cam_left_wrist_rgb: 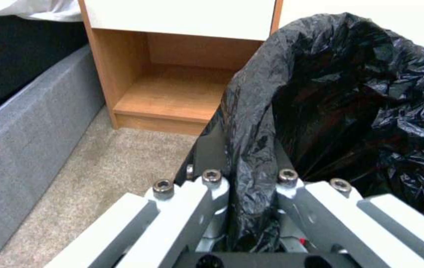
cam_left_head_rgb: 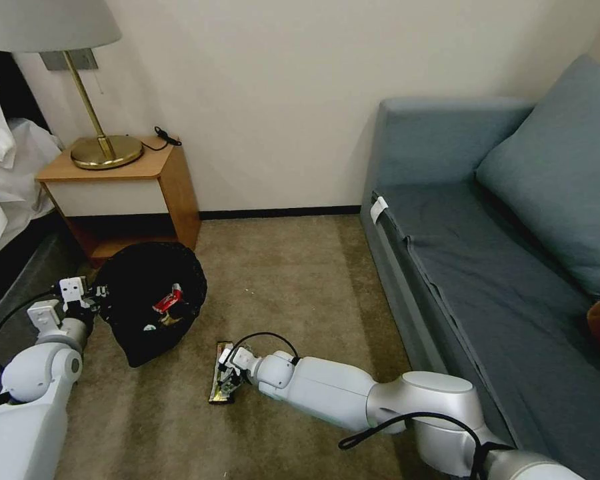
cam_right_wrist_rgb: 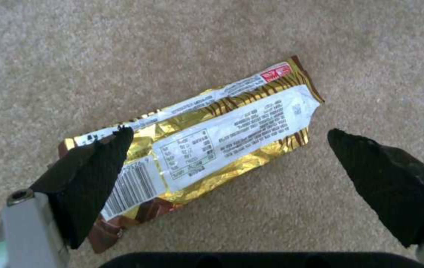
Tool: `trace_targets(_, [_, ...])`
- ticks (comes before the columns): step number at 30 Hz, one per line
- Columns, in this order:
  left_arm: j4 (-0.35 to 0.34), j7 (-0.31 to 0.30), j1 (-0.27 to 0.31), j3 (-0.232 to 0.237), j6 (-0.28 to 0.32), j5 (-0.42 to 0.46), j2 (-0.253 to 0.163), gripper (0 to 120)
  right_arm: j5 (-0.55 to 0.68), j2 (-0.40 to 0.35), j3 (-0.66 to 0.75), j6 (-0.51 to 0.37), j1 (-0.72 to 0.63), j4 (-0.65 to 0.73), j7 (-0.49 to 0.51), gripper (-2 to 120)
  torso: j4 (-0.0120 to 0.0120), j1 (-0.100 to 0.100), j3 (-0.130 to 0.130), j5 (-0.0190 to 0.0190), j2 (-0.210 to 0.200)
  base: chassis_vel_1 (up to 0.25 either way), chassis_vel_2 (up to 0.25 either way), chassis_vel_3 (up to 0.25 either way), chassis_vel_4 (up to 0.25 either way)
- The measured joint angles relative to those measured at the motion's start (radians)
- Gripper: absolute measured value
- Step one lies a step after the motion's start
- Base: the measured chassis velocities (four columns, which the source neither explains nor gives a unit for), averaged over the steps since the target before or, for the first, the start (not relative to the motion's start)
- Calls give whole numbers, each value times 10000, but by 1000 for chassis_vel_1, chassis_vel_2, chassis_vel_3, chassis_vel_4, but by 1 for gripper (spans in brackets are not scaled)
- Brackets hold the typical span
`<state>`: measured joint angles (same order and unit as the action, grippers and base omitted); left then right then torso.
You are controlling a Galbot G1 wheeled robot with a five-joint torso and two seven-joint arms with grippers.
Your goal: Pick up the trash bin, then pick up the garbage on the floor and place it into the trash bin.
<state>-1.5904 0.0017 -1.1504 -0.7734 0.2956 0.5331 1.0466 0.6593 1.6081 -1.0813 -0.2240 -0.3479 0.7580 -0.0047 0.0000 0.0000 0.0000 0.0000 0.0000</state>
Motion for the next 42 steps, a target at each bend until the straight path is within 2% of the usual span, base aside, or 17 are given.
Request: trace_targets(42, [59,-2,46,90,25,-64,102,4,268,0,-252,-200,-43,398,-140,100,0,0,0,0,0,0,0,0,0])
